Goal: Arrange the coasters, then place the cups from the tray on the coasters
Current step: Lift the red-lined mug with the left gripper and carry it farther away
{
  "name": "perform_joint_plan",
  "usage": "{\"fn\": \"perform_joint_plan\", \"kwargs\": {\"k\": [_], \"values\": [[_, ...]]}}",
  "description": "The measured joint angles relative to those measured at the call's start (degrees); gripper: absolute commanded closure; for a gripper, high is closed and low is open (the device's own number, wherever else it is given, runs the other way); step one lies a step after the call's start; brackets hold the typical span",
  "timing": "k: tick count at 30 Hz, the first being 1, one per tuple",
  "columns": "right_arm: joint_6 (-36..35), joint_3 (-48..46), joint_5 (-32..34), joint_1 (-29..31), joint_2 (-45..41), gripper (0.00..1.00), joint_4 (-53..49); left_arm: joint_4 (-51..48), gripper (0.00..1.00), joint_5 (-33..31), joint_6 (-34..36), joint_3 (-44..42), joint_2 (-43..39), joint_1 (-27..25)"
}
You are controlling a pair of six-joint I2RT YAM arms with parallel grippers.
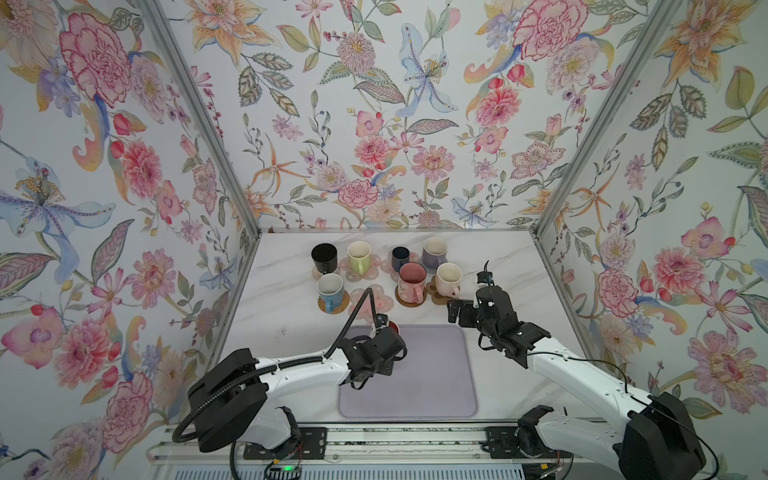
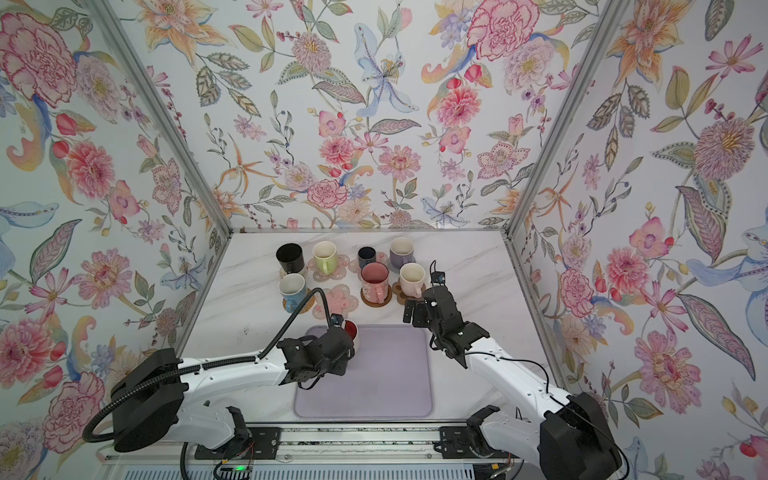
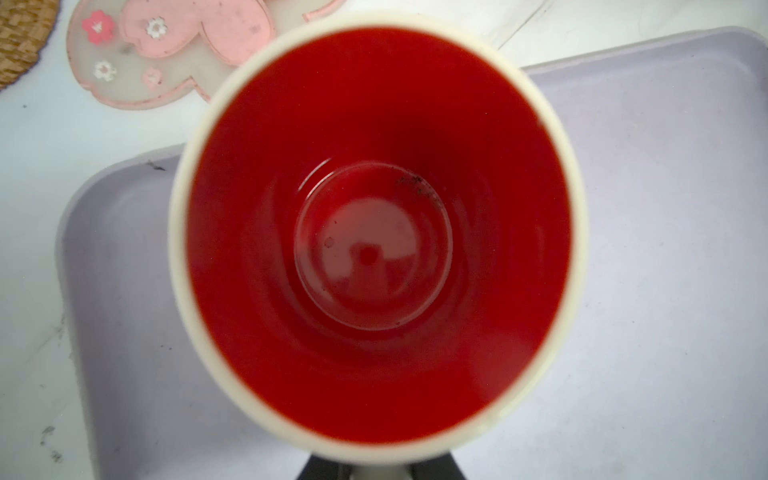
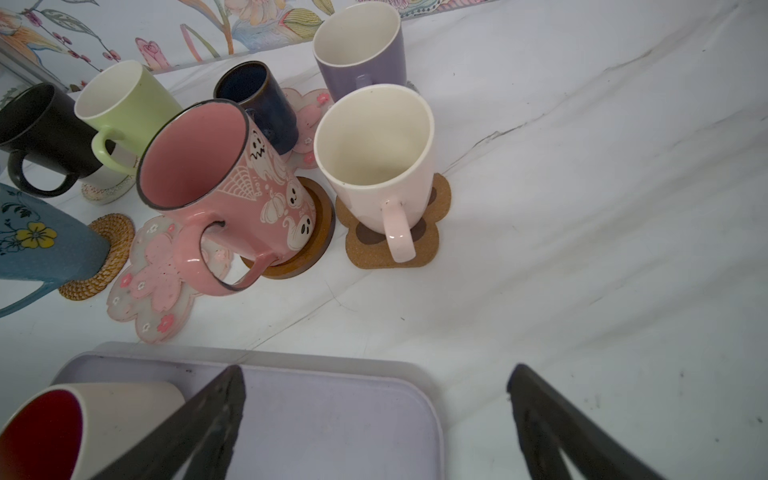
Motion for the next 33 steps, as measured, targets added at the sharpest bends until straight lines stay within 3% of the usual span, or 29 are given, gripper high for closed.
{"fn": "perform_joint_plan", "kwargs": {"k": [9,17,22,33], "values": [[0.0,-0.33,-0.02,-0.33,-1.62,0.01,-0.04,-3.63,1.0,-2.97,0.76,0.0,-9.97,1.6],[0.02,-0.55,0.0,-0.81,-2.6,0.01,-0.04,-4.59,1.0,-2.27,5.79,0.04,-17.51,12.09],[0.0,-0.74,-0.02,-1.07,-3.48,0.01,-0.26,-4.83,1.0,-0.76,9.25,1.29,-15.72,17.07],[0.0,-1.29,0.0,-2.03,-5.05,0.01,-0.76,-1.66,1.0,3.69,13.64,7.5,-2.43,20.59]]}}
